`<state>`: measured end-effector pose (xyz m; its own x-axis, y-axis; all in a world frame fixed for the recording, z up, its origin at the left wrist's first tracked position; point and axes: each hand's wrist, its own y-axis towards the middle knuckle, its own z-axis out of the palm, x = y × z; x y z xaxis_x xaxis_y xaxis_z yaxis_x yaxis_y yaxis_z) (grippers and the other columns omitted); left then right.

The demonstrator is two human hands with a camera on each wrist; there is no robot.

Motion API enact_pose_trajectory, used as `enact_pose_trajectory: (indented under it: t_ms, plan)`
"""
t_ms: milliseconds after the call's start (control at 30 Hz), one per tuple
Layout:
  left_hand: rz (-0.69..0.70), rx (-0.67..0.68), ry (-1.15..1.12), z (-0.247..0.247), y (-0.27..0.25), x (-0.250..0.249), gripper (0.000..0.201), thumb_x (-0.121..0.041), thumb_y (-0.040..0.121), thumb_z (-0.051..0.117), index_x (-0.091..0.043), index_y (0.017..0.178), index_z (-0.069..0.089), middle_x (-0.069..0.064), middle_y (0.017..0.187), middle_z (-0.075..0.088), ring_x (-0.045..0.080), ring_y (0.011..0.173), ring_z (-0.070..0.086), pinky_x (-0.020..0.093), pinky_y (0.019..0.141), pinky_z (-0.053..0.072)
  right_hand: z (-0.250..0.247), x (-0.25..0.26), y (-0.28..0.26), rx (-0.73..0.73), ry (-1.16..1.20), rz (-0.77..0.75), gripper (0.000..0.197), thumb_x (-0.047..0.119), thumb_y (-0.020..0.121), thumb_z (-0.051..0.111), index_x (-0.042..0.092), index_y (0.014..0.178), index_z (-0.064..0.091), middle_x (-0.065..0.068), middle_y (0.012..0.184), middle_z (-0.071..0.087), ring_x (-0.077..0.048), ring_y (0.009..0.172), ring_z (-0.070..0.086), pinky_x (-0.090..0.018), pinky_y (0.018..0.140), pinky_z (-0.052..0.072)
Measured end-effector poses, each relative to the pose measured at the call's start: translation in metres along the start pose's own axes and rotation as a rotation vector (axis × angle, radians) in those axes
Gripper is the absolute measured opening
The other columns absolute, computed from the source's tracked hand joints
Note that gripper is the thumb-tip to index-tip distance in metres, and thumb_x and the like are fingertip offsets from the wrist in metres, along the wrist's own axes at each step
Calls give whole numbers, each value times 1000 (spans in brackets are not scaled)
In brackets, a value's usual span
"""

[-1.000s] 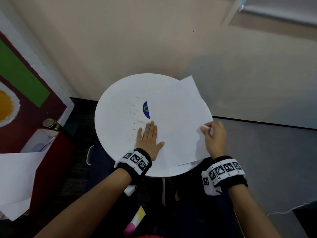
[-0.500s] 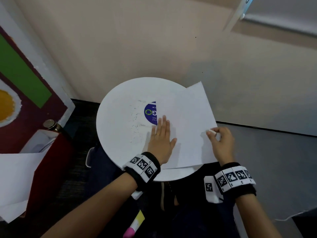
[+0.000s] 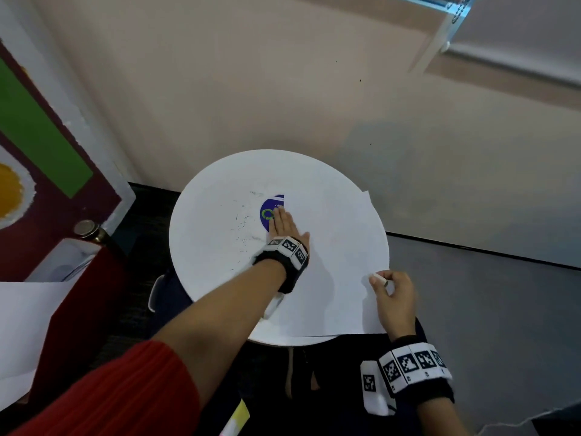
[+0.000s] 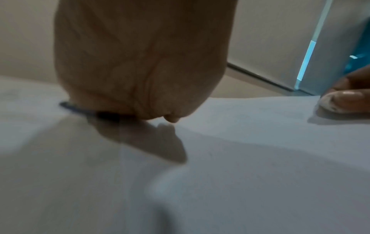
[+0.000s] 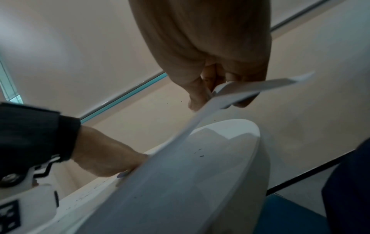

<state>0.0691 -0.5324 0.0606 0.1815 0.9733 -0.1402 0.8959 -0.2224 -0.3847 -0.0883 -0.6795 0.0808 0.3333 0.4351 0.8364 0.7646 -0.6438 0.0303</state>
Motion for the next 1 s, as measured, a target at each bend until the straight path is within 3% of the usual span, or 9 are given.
enact_pose_trajectory:
  t_ms: [100,167,200,367,500,600,700,833,1000]
  plan:
    - [326,-28,69,-4,-4,-19,61,-39,105,13,-8,152,-11,9,158,-22,28,146,-15,40,118,-4,0,-1,1,8,-2,-9,6,8,86,63,7,84,57,-8,93,58,-20,88,53,-27,78,37]
    - [589,90,93,5,-9,-21,57,-37,105,14,-18,154,-9,1,159,-19,23,147,-14,39,118,-3,1,-4,-1,12,2,0,6,8,86,63,7,84,57,-7,92,58,-20,88,53,-28,78,38]
    - [613,124,133,9,-6,-18,56,-37,106,15,-19,154,-8,-1,159,-18,21,147,-13,38,118,-3,1,-6,-3,14,5,6,6,8,86,63,7,83,58,-7,92,58,-19,88,53,-28,78,38]
    - [121,16,158,-5,4,4,68,-40,104,19,0,150,-11,15,158,-19,29,147,-13,40,118,-3,10,-13,-4,-2,0,51,9,9,86,64,4,81,58,-10,92,59,-19,83,53,-25,73,37]
    - [343,63,158,3,-41,10,68,-42,104,19,-6,151,-14,11,156,-26,29,145,-21,43,117,-8,21,-14,4,35,-7,133,11,13,86,64,6,81,56,-8,96,56,-25,90,54,-25,77,35]
    - [359,222,193,29,-82,19,69,-47,102,18,-12,151,-16,8,154,-31,29,143,-26,44,117,-10,30,-14,12,44,-195,194,13,23,86,64,12,80,59,-5,110,51,-27,104,48,-37,90,37]
    - [358,200,176,52,-100,19,71,-48,102,19,-14,150,-20,7,153,-34,32,141,-30,44,117,-11,33,-1,17,-20,-391,150,13,28,85,64,16,82,61,-3,120,40,-28,113,32,-44,95,28]
    - [377,124,152,64,-97,13,71,-50,101,17,-13,149,-21,6,152,-35,33,139,-32,45,114,-15,44,12,26,111,-352,-94,10,24,89,59,14,88,61,3,99,54,-18,96,48,-35,85,32]
    - [374,97,132,62,-93,8,72,-49,102,18,-10,150,-19,7,154,-32,28,141,-30,43,115,-15,49,7,38,204,-283,38,13,24,91,55,12,93,58,-5,96,63,-29,97,59,-44,91,44]
